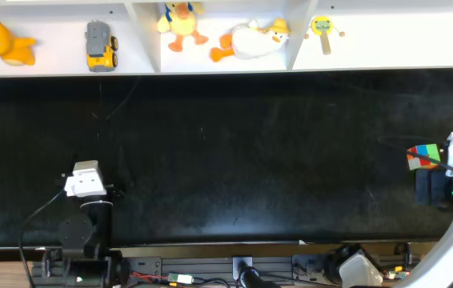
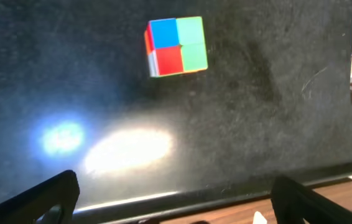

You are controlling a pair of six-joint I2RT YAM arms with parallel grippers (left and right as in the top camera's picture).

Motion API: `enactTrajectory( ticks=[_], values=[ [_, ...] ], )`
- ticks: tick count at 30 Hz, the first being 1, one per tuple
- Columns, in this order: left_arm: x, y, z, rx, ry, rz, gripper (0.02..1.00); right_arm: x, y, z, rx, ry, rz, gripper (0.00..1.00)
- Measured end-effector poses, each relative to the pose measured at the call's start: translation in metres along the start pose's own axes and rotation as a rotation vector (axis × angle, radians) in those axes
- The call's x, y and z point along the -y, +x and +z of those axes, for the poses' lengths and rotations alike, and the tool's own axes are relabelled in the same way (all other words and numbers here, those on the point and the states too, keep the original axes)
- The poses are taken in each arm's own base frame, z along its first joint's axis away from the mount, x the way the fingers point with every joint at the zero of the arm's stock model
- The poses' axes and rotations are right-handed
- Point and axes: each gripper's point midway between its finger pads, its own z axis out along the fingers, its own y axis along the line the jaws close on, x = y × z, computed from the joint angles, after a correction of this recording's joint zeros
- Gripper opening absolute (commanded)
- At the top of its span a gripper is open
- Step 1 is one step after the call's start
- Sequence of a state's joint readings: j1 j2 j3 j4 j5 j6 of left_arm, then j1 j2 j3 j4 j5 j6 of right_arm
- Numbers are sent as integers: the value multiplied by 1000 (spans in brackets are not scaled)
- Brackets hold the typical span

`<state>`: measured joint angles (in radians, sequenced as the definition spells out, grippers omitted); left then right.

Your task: Store Toys

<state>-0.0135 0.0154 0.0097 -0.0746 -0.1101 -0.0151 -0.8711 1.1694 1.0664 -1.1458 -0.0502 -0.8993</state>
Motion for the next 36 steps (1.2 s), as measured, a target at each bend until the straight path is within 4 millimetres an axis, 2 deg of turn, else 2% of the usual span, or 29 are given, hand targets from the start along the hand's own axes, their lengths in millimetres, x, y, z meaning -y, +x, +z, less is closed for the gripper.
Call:
enactTrajectory(
  ticks=[9, 12, 22, 25, 30, 36],
  values=[
    [0, 0, 0, 0, 0, 0, 998, 42, 1, 11, 73, 52, 26, 991],
    [0, 0, 0, 0, 0, 0, 998, 41, 0, 16, 89, 22, -2, 996],
    [0, 0, 0, 0, 0, 0, 998, 40, -23, 45, 180, -70, -57, 996],
    [0, 0, 0, 0, 0, 0, 998, 33, -33, 50, 192, -92, -106, 996],
    [0, 0, 0, 0, 0, 0, 998, 8, -49, 59, 197, -156, -198, 993],
    [0, 0, 0, 0, 0, 0, 998, -19, -57, 72, 172, -239, -265, 996]
  ],
)
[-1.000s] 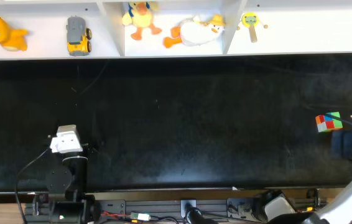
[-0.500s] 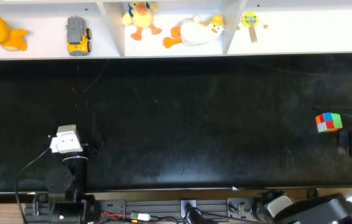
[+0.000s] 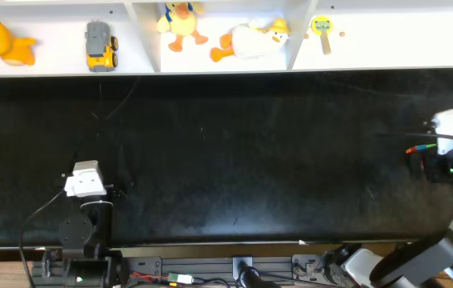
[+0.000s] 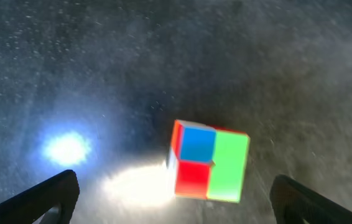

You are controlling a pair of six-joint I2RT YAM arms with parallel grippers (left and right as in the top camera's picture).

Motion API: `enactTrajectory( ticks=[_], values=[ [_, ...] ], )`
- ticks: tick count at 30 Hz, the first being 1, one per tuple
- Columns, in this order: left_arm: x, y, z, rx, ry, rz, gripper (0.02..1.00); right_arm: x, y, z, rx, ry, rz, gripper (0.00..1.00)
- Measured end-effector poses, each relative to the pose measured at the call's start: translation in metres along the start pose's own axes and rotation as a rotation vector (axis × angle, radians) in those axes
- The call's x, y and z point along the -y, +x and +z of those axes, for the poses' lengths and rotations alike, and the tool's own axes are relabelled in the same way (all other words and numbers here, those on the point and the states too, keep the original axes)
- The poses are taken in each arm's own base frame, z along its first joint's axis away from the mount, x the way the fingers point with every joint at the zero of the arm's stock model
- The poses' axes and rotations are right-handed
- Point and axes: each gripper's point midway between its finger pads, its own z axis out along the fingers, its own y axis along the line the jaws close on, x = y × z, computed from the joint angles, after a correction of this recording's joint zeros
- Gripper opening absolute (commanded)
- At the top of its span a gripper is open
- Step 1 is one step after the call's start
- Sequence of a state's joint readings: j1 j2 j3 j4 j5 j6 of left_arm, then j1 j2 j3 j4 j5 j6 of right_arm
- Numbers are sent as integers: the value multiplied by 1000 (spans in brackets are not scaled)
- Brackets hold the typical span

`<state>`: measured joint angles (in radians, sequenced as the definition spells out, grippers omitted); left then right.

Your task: Store Toys

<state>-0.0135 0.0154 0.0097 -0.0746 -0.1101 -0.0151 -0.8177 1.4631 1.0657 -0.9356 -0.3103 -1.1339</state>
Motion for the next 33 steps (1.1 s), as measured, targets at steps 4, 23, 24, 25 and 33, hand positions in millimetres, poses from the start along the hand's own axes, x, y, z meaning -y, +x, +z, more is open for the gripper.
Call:
enactTrajectory(
  ticks=[4, 23, 24, 25, 33],
  values=[
    [0, 0, 0, 0, 0, 0, 998, 1, 0, 5, -5, -5, 4, 996],
    [0, 0, 0, 0, 0, 0, 998, 4, 19, 16, -11, 9, 100, 996],
    [0, 0, 0, 0, 0, 0, 998, 3, 20, 17, -14, 4, 104, 993],
    [0, 0, 0, 0, 0, 0, 998, 1, 22, 18, -16, 2, 109, 996],
    [0, 0, 0, 0, 0, 0, 998, 14, 39, 18, -19, 31, 188, 993]
  ],
)
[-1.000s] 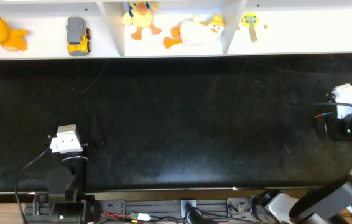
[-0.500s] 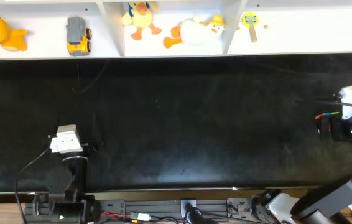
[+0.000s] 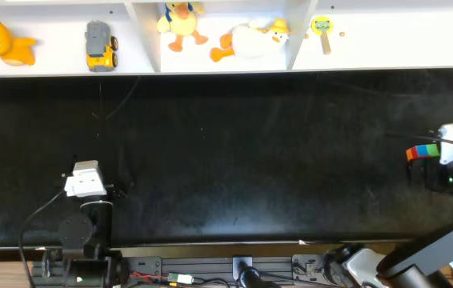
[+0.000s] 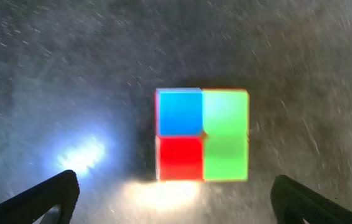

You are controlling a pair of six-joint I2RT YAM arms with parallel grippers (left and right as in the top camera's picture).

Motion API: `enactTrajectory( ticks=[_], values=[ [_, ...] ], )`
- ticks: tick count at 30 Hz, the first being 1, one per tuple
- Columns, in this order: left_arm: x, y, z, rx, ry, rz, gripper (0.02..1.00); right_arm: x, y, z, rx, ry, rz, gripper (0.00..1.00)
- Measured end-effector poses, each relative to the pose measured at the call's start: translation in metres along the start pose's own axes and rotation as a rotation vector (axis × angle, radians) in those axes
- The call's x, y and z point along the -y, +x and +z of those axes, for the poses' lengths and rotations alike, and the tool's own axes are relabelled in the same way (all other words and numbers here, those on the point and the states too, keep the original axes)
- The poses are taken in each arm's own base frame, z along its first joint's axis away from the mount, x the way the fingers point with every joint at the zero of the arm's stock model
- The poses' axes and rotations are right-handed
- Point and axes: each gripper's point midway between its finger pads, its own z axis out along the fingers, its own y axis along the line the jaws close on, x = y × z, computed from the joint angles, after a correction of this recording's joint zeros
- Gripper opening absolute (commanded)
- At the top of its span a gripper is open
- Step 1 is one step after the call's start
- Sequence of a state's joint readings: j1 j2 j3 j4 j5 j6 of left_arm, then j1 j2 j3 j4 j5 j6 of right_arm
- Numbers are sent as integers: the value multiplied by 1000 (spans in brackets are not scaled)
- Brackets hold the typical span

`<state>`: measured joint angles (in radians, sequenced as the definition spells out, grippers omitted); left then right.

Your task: Store Toys

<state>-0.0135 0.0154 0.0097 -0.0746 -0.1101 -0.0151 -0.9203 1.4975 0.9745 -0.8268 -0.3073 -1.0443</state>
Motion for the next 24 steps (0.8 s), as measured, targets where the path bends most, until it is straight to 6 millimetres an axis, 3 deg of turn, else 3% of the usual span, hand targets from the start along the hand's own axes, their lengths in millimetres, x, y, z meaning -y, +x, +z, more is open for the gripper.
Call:
enactTrajectory(
  ticks=[15, 24],
  values=[
    [0, 0, 0, 0, 0, 0, 998, 6, 10, 12, -20, -19, -6, 996],
    [0, 0, 0, 0, 0, 0, 998, 5, 2, 20, -11, -20, -56, 998]
  ],
)
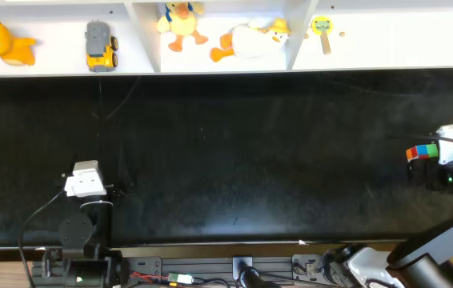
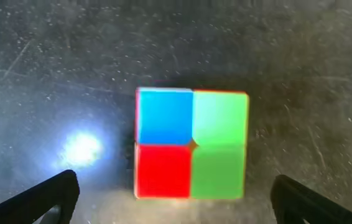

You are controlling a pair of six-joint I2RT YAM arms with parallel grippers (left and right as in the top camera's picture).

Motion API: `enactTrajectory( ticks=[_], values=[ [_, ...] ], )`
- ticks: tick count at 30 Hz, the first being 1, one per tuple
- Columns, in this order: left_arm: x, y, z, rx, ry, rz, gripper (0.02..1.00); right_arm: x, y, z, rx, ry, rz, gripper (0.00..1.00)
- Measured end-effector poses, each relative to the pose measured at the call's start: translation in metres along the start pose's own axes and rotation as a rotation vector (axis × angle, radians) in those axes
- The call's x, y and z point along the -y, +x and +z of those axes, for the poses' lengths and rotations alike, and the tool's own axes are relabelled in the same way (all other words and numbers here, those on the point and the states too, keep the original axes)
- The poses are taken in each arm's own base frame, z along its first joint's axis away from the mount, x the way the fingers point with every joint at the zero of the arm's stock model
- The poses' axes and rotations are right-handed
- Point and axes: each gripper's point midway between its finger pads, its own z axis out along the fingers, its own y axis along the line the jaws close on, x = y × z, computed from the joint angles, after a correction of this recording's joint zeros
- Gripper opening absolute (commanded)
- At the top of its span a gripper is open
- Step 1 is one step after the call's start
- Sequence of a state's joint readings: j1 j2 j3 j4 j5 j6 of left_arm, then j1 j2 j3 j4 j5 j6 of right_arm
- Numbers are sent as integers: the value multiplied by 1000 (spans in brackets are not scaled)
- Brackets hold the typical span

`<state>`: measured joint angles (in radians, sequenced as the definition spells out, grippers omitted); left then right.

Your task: Store Toys

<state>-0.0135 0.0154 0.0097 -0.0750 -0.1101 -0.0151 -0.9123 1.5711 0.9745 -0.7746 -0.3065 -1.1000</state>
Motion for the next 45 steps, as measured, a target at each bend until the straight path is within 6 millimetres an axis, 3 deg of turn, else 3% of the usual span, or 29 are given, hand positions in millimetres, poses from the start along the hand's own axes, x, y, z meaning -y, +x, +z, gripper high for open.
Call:
enactTrajectory(
  ticks=[11, 30, 33, 37, 41, 45],
  values=[
    [0, 0, 0, 0, 0, 0, 998, -2, -4, 9, -1, -13, -19, 998],
    [0, 0, 0, 0, 0, 0, 998, 3, -9, 12, 21, -2, 107, 974],
    [0, 0, 0, 0, 0, 0, 998, 3, -9, 12, 20, -2, 113, 936],
    [0, 0, 0, 0, 0, 0, 998, 3, -9, 12, 21, -1, 116, 814],
    [0, 0, 0, 0, 0, 0, 998, 3, -9, 12, 20, -3, 126, 779],
    [0, 0, 0, 0, 0, 0, 998, 3, -8, 12, 18, 0, 125, 645]
  ],
)
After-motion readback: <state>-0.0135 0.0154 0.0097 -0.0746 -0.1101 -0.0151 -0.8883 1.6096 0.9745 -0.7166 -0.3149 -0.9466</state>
